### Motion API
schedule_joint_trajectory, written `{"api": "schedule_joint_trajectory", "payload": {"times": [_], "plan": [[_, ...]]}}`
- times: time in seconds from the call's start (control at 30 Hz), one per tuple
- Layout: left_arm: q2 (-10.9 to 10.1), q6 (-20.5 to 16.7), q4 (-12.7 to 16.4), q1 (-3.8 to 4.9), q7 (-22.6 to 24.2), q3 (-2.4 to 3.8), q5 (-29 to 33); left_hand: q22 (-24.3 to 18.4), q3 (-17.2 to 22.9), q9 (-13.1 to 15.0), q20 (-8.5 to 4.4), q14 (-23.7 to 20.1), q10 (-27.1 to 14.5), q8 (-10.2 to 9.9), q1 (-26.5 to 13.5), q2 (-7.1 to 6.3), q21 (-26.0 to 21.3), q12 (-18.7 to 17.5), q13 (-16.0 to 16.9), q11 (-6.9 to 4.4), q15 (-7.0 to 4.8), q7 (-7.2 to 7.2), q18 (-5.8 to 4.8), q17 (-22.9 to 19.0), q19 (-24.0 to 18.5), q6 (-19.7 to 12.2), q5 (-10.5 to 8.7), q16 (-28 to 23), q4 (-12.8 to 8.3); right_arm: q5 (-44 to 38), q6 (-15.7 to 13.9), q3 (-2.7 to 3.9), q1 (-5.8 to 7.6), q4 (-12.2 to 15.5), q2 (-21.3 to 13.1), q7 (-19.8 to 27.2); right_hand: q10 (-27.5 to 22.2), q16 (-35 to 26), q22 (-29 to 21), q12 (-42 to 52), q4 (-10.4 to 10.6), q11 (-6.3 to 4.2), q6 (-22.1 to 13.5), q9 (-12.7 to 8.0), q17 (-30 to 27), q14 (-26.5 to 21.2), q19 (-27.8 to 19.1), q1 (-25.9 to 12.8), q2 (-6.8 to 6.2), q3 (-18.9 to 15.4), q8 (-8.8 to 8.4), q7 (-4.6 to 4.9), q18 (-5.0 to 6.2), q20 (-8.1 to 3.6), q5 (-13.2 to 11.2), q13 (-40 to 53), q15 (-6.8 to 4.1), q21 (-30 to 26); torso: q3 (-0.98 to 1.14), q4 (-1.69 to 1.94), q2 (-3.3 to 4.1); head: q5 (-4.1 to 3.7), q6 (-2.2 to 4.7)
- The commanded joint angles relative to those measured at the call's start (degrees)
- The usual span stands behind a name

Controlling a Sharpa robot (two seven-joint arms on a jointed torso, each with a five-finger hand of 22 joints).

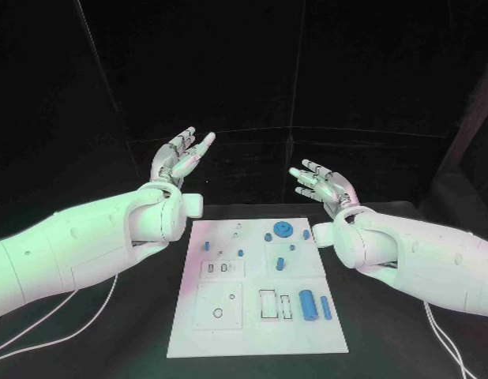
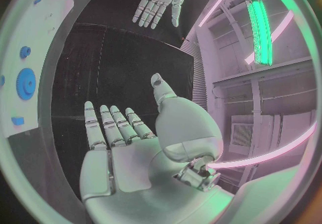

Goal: Assemble the parts on the task board

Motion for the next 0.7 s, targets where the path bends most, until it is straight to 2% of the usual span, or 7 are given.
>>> {"api": "schedule_joint_trajectory", "payload": {"times": [0.03, 0.13, 0.27, 0.37, 0.47, 0.6, 0.7], "plan": [[0.37, 5.66, -0.86, 0.41, 2.97, -0.12, 1.6, 0.15, 0.5, 0.15, 0.93, 1.41, 1.07, 0.43, 2.73, -0.09, 0.45, 0.31, 0.16, 0.62, 0.35, 4.2, 1.38, 0.23, 0.38, 1.08, 0.36, 0.56, 0.8, -5.46, 10.71, -0.15, 0.7, -2.08, 0.81, -3.58, 9.79, 2.37, 0.58, 1.29, -2.33, 2.33, 6.21, 0.62, 0.98, 12.32, 3.93, 5.45, 0.75, 0.4, 1.08, 7.74, 2.16, 0.61, 0.56, 0.77, 1.75, 1.07, -0.01, -0.03, 0.0, 0.0, 0.0], [0.37, 5.67, -0.88, 0.42, 2.97, -0.12, 1.61, 0.4, 0.7, 0.25, 1.1, 3.23, 2.37, 0.58, 2.75, 0.39, 0.79, 0.54, 0.31, 1.26, 0.5, 4.88, 1.56, 0.52, 1.53, 1.89, 0.35, 0.96, 0.73, -6.44, 12.79, -0.25, 1.12, -3.36, 1.36, -4.31, 22.0, 5.44, 1.62, 3.4, -4.04, 1.98, 14.38, 1.33, 1.68, 23.21, 11.37, 8.23, 1.35, 1.59, 2.39, 7.95, 3.36, 0.57, 0.56, 1.56, 0.52, 2.93, -0.01, -0.03, 0.0, 0.0, 0.0], [0.37, 5.67, -0.88, 0.42, 2.97, -0.12, 1.61, 1.13, 1.05, 0.49, 1.27, 9.66, 6.24, 0.96, 2.82, 1.31, 1.97, 1.19, 0.7, 2.59, 1.26, 6.04, 1.06, 1.46, 5.4, 4.06, 0.32, 2.57, 0.53, -6.89, 13.75, -0.3, 1.31, -3.95, 1.61, -4.65, 28.19, 6.49, 2.21, 4.66, -5.36, 0.87, 21.97, 1.72, 1.58, 27.1, 15.5, 9.98, 1.42, 2.42, 3.23, 7.01, 4.64, 0.53, 0.53, 1.63, -0.74, 4.55, -0.01, -0.03, 0.0, 0.0, 0.0], [-0.67, 7.53, -1.51, 0.27, 2.76, -0.38, 1.6, 3.3, 1.35, 0.98, 1.11, 21.12, 17.26, 1.85, 3.09, 2.31, 5.8, 3.71, 1.96, 4.78, 2.23, 6.51, 0.17, 3.16, 16.64, 8.28, 0.48, 6.13, 0.21, -20.65, 9.26, -0.28, 1.36, -5.34, 0.62, -1.14, 32.1, 7.5, 2.72, 5.29, -6.79, -0.41, 30.23, 2.09, 1.69, 31.76, 18.55, 11.37, 1.15, 3.17, 4.11, 6.02, 5.88, 0.37, 0.37, 1.53, -2.18, 6.23, 0.12, -0.12, -0.2, 0.33, -0.47], [-1.43, 7.95, -0.87, 0.22, 2.78, -0.69, 1.47, 5.98, 1.24, 2.2, 0.85, 28.0, 31.79, 4.3, 3.34, 3.31, 11.51, 7.78, 3.44, 3.31, 0.5, 7.49, 1.53, 4.13, 30.62, 18.08, 0.53, 9.08, -0.65, -25.44, 8.59, -0.27, 1.79, -5.97, 0.61, -1.27, 35.67, 8.13, 3.27, 5.35, -7.24, -1.6, 35.11, 2.09, 1.78, 36.35, 21.8, 12.48, 0.57, 4.14, 4.32, 5.13, 6.12, -0.56, 0.41, 1.47, -3.55, 8.05, 0.17, -0.07, -0.09, 0.33, -0.42], [-3.17, 8.57, 0.96, 0.2, 2.51, -0.9, 0.75, 7.03, 0.6, 3.33, 0.24, 35.39, 38.07, 7.22, 3.43, 4.28, 14.71, 9.62, 3.39, 1.55, -1.62, 6.6, 3.02, 5.04, 38.02, 29.8, 0.24, 11.65, -2.19, -31.98, 8.31, -0.28, 2.81, -6.53, 0.58, -2.07, 39.75, 8.22, 3.87, 4.63, -7.39, -2.72, 38.07, 1.98, 2.12, 41.93, 25.78, 13.7, -0.66, 6.05, 3.94, 4.28, 6.12, -2.37, 0.04, 1.45, -5.4, 10.25, 0.08, -0.18, 0.62, 0.18, -0.15], [-4.71, 9.04, 2.94, 0.2, 2.25, -0.97, 0.16, 7.51, 0.21, 3.3, -0.97, 40.2, 41.66, 7.88, 3.96, 4.68, 16.37, 10.3, 3.25, 0.47, -3.14, 5.61, 2.95, 6.06, 42.37, 32.89, 0.35, 13.14, -3.74, -37.37, 8.66, -0.28, 3.73, -6.72, 0.46, -3.41, 43.13, 8.81, 4.49, 4.56, -7.43, -3.86, 40.2, 2.09, 2.76, 46.16, 28.7, 14.63, -1.71, 7.49, 3.99, 3.56, 6.13, -3.9, -0.1, 1.58, -6.83, 12.03, -0.06, -0.16, 1.29, 0.0, -0.08]]}}
